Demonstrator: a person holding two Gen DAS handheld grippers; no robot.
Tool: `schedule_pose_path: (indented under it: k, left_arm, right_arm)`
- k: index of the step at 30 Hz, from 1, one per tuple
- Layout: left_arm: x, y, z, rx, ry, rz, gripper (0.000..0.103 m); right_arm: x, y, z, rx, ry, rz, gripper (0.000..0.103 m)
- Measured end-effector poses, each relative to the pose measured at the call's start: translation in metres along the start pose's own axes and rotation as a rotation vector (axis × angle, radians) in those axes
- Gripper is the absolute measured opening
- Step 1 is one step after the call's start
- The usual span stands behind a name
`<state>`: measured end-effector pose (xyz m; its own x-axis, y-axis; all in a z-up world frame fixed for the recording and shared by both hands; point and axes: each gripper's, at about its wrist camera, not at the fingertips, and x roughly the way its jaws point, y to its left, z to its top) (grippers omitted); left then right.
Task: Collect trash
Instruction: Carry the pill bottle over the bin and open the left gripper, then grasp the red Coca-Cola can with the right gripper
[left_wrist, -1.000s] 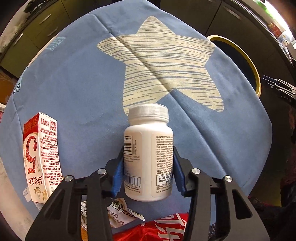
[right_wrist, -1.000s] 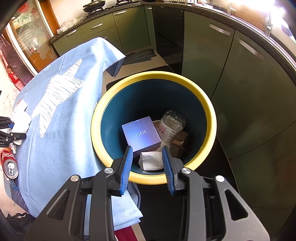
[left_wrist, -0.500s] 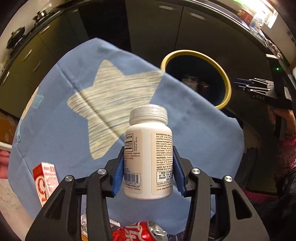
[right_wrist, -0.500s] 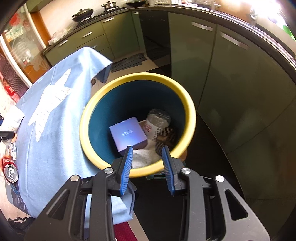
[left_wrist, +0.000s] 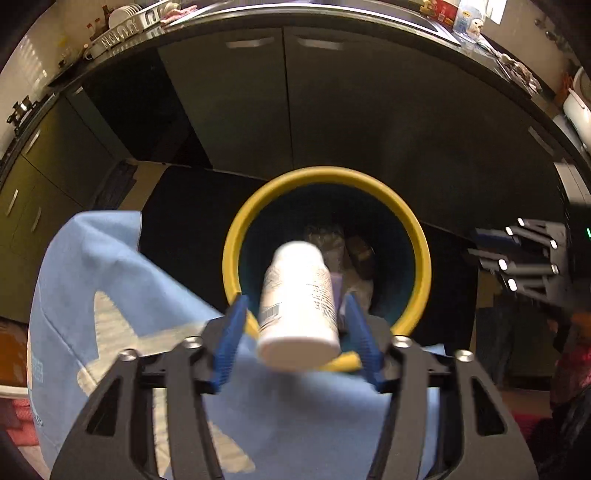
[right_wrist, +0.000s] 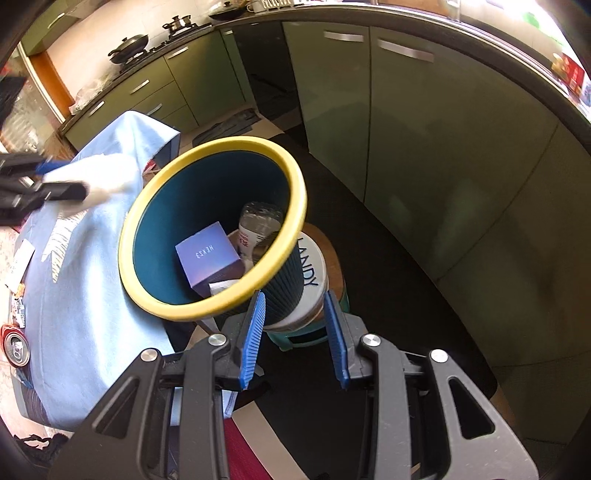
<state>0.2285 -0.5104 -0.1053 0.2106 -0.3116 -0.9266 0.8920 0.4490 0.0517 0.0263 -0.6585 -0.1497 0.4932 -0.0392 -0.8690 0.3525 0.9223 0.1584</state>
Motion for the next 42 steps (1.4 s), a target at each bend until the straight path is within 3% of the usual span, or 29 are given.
schedule_pose_path:
  k: [1,4,9,16,23,28,32,42]
  left_arm:
    - [0.0,0.001,0.005,-0.005,-0.017,0.014,0.069]
    - [-0.012,0.006,0.01,-0.033,-0.052,0.003,0.069]
    - [-0.052,0.011,-0.018,-0.053,-0.102,-0.006,0.07]
    - [-0.122,0.026,-0.086,-0.115,-0.221,0.02,0.077]
    - [-0.183,0.061,-0.177,-0.277,-0.327,0.072,0.086]
    - [-0.213,0.096,-0.249,-0.437,-0.375,0.151,0.091]
    - [-0.232,0.119,-0.309,-0.562,-0.395,0.206,0.091]
    - [-0.261,0.113,-0.419,-0.672,-0.439,0.35,0.096]
  right_arm:
    - [0.0,-0.001,-0.001,0.0,0.001,-0.001,0.032]
    - [-0.001,-0.003,-0.001,0.001,-0.002,-0.002,0.032]
    - [0.004,0.004,0.0,-0.011,-0.001,0.009,0.032]
    - [0.011,0.028,0.004,-0.061,0.015,0.03,0.032]
    - [0.015,0.067,0.009,-0.142,0.035,0.044,0.032]
    - [0.015,0.126,0.015,-0.279,0.051,0.095,0.032]
    - [0.007,0.19,0.014,-0.431,0.072,0.196,0.032]
    - [-0.035,0.346,-0.031,-0.875,0.199,0.522,0.04]
